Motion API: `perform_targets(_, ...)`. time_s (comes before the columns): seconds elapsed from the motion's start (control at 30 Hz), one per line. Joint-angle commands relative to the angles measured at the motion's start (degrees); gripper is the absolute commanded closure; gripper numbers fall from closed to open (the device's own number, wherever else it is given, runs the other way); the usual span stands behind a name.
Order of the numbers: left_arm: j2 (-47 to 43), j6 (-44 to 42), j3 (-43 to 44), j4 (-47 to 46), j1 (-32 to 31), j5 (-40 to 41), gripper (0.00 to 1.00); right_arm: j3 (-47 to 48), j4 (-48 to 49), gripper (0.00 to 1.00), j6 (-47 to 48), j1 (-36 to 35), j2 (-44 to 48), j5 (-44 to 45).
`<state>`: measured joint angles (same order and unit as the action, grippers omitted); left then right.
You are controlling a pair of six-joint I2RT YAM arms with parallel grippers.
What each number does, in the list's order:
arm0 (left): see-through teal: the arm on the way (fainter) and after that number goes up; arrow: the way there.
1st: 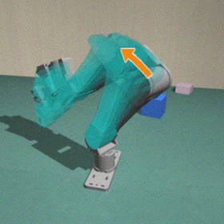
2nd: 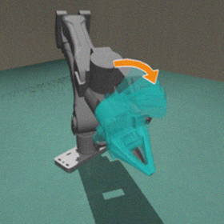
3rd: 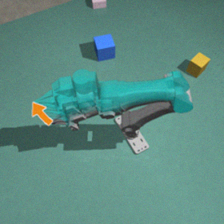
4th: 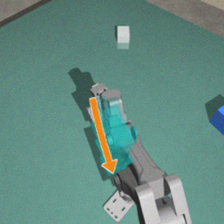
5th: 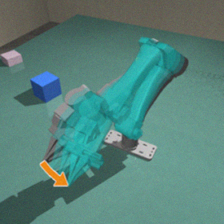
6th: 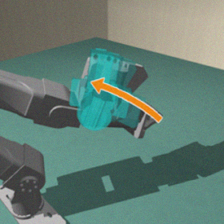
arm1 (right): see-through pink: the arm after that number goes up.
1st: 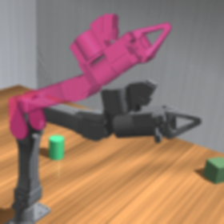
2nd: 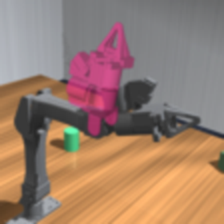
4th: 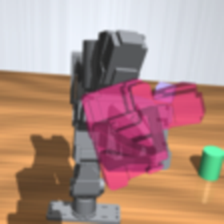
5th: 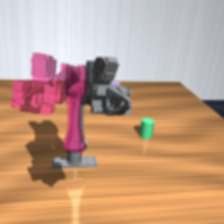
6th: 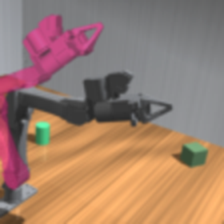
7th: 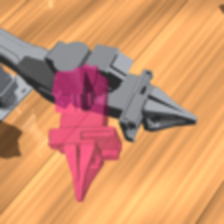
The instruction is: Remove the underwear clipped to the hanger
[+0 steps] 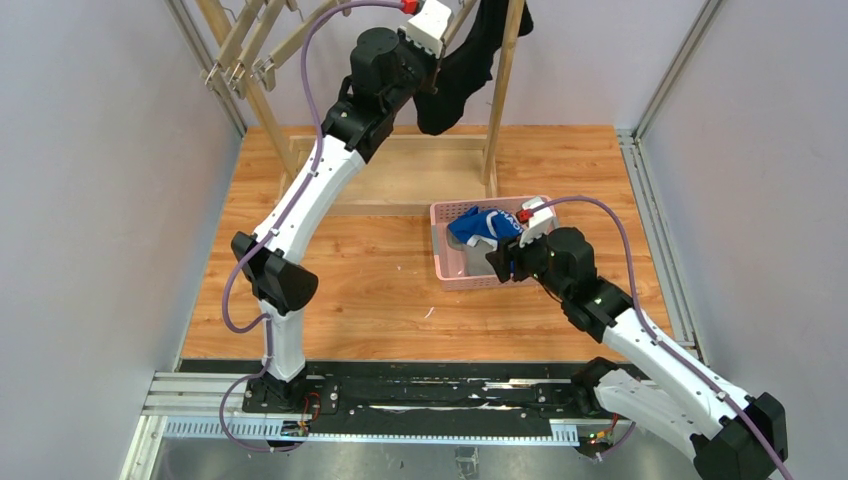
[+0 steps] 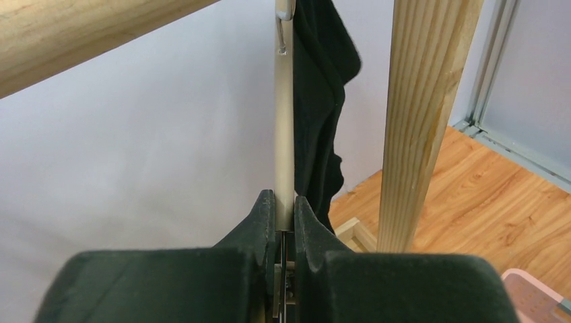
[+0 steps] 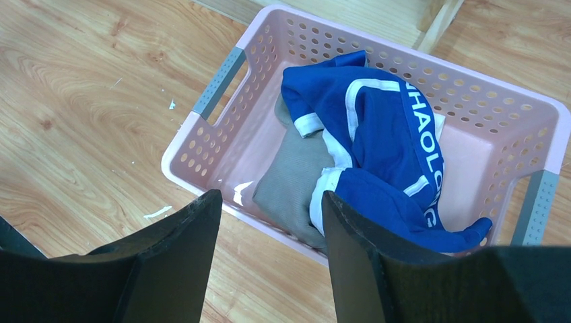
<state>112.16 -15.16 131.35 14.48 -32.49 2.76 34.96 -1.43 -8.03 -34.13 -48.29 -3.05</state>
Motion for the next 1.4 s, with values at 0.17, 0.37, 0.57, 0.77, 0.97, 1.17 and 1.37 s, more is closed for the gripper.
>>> perform_targets(0.17, -5.86, -1.73, -4.07, -6.63, -0.47, 3.38, 1.0, -1.1, 2.03, 0.42, -1.17, -1.14, 0.73, -0.29)
perform_targets(0.37, -8.8, -3.41, -5.81, -9.95, -0.47, 6.52, 1.0, -2.11, 2.86, 0.42, -1.85, -1.28, 0.83, -0.68)
perform_targets(0.57, -11.44, -5.13, -8.08, -10.02, -0.47, 7.95, 1.0, -2.66, 2.82, 0.42, -2.07, -1.38, 0.96, -0.47)
perform_targets(0.77, -15.55, -5.71, -15.79, -10.85, -0.47, 8.45, 1.0, -2.6, 3.05, 0.42, -2.12, -1.4, 0.92, -1.02)
perform_targets(0.97, -19.28, -6.98, -23.39, -10.22, -0.47, 9.59, 1.0, -3.22, 3.19, 0.42, -2.59, -1.38, 0.92, -1.15)
perform_targets(1.17, -26.05, -7.52, -34.8, -10.54, -0.47, 10.27, 1.0, -1.69, 2.87, 0.41, -1.16, -1.38, 0.17, 0.77)
perform_targets(1.37, -35.43, -5.77, -45.43, -4.5, -0.47, 14.47, 1.0, 3.47, 2.56, 0.31, 0.44, -1.38, -5.3, 6.38)
